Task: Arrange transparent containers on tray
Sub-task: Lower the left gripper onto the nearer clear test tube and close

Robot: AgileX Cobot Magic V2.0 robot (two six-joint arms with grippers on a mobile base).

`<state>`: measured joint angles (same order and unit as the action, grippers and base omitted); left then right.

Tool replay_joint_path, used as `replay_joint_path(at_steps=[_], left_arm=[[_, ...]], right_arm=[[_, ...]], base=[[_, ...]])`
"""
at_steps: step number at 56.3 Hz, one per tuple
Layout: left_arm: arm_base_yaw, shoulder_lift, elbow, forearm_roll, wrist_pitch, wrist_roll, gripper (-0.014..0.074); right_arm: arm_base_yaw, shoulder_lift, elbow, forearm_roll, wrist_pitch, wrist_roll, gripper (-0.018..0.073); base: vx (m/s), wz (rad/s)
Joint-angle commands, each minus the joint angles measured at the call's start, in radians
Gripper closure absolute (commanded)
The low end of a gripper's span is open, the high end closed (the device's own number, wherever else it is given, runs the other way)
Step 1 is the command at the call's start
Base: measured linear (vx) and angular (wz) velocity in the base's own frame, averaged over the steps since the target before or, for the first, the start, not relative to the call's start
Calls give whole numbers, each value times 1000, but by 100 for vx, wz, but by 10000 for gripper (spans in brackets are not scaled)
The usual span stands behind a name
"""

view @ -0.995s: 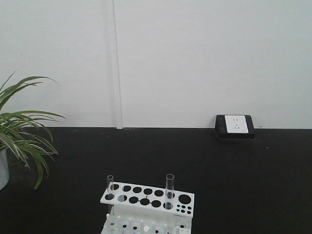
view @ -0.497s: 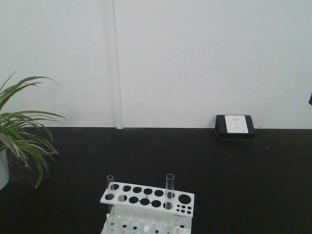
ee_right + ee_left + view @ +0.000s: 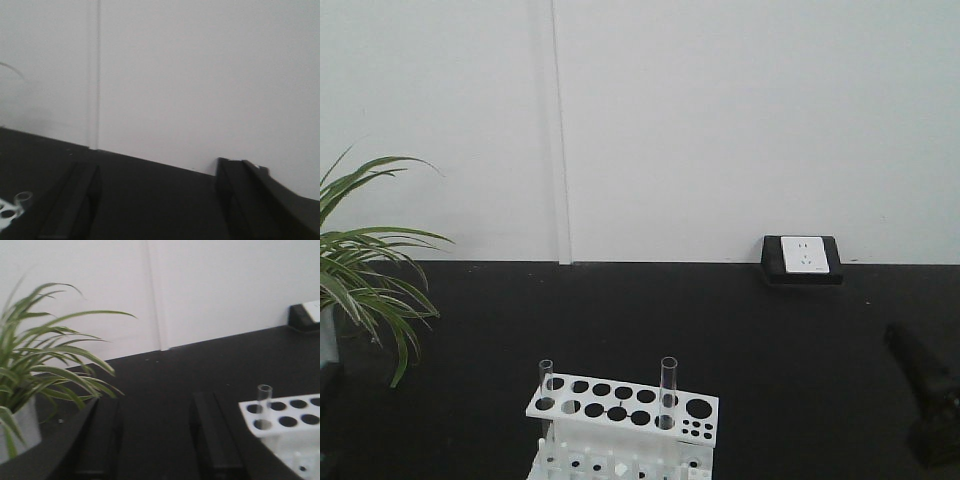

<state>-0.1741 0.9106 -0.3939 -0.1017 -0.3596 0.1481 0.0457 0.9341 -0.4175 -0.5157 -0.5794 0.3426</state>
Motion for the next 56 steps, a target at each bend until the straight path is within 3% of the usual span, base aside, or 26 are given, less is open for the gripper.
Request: replay_joint_path(at_steps=[1,6,11,18,22,38,56], left_arm=[[-44,45,21,162,-219,-164,201],[-57,126,28,302,-308,-284,211],[-56,244,28,424,-482,-373,211],[-56,434,22,450,-696,-384,211],[-56,532,-2,451,-737,-388,211],[-56,764,-196,451,-746,-391,201],[-56,852,-330,451,-661,-418,70]], right_arm=[[-3,23,0,-116,-176,75,36],[-3,60,0,-173,-210,120,36],[-3,99,0,-174,-244,120,36],[-3,139,0,-172,-258,119,36],[-3,154,0,-169,-263,109,36],[-3,167,-2,-153,-293,67,36],[-3,167,-2,-141,-293,67,36]], base=[[0,0],[0,0],[0,0],[0,0],[0,0],[0,0],[0,0]])
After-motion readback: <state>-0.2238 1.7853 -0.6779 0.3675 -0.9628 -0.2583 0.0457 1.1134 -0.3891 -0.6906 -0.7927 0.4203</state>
